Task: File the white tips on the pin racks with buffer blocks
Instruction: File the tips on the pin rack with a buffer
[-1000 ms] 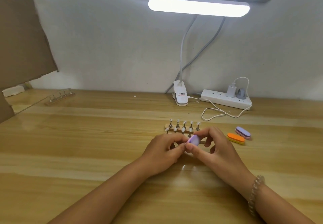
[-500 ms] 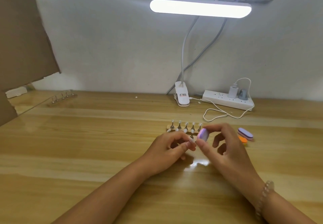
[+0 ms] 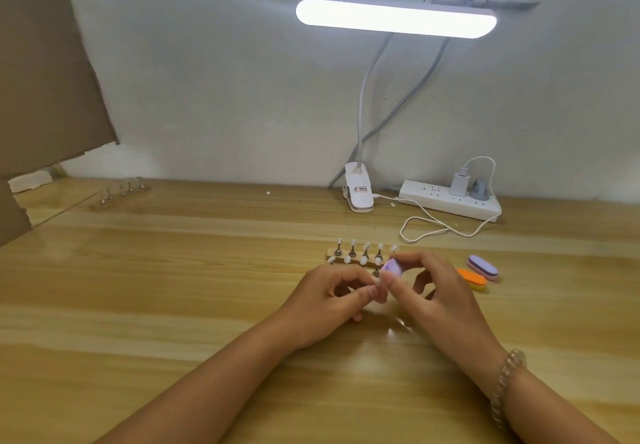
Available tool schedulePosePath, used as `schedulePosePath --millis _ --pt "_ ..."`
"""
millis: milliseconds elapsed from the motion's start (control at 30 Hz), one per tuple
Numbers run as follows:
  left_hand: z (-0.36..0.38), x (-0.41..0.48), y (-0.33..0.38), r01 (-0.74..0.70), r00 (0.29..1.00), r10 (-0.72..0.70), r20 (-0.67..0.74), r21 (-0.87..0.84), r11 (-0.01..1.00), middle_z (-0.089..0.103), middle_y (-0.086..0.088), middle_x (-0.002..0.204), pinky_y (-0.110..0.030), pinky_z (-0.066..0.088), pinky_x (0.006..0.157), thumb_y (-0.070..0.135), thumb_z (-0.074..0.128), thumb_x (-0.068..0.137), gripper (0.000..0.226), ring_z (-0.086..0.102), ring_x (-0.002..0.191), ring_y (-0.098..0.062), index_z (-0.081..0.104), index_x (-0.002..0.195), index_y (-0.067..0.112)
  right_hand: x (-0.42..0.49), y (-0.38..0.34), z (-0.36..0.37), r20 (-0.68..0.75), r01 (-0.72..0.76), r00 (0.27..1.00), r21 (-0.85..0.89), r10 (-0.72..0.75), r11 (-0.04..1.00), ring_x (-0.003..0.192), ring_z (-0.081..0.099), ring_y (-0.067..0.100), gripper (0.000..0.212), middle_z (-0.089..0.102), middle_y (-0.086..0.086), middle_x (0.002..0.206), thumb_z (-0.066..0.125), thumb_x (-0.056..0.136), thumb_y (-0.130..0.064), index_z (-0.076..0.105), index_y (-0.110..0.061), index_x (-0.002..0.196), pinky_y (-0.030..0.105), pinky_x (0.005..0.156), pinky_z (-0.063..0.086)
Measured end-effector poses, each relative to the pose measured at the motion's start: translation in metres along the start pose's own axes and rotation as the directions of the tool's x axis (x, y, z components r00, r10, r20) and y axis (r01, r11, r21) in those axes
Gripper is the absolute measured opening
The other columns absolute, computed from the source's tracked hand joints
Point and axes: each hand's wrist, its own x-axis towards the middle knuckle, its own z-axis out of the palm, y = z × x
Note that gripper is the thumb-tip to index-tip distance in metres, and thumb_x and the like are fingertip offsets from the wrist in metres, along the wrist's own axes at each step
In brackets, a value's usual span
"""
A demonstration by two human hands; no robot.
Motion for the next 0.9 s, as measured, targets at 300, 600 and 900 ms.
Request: schedulePosePath --millis 300,600,900 --pt "-0.002 0.000 -0.001 -0.021 0.999 0.019 -0.028 -0.062 0.998 0.070 0.017 0.076 -0.017 0.047 0.066 0.013 0.069 0.090 0.027 0.062 0.067 0.000 0.074 0.086 0.039 -0.011 -0.009 0.004 0.084 0.175 0.982 -0.044 -0.171 0.984 0.075 0.058 0.013 0.030 0.058 -0.014 0.102 0.072 0.082 -0.039 0.059 -0.028 0.106 0.021 0.057 0.046" --pt "-0.002 0.000 -0.003 -0.015 1.000 0.015 0.008 0.002 1.000 0.068 0.017 0.073 -0.013 0.041 0.059 0.014 0.066 0.087 0.018 0.054 0.060 0.003 0.077 0.092 0.028 -0.010 -0.008 0.004 0.161 0.135 0.978 -0.014 -0.131 0.991 0.077 0.056 0.013 0.024 0.055 -0.014 0.097 0.068 0.082 -0.046 0.061 -0.027 0.095 0.018 0.059 0.045" --pt "-0.002 0.001 -0.004 0.008 0.999 -0.009 -0.037 -0.021 1.000 0.066 0.020 0.069 -0.011 0.036 0.055 0.009 0.068 0.089 0.018 0.047 0.054 0.005 0.077 0.088 0.025 -0.013 -0.009 0.004 0.186 0.106 0.976 0.032 -0.110 0.994 0.080 0.056 0.014 0.023 0.053 -0.012 0.103 0.072 0.082 -0.035 0.061 -0.029 0.102 0.019 0.057 0.047"
